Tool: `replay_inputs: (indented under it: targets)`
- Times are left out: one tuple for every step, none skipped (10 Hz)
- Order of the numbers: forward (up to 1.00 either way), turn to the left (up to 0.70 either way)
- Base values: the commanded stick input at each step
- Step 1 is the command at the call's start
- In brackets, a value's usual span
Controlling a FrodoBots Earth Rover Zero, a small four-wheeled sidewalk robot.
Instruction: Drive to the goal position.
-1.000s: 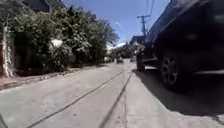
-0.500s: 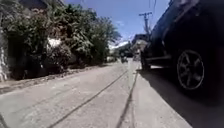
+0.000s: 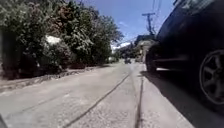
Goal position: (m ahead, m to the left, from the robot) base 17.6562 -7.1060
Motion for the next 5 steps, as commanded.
replay_inputs:
  targets:
    - [0.85,-0.34]
    - [0.85,-0.24]
    - [0.85,-0.07]
    - [0.85,0.0]
    - [0.85,0.0]
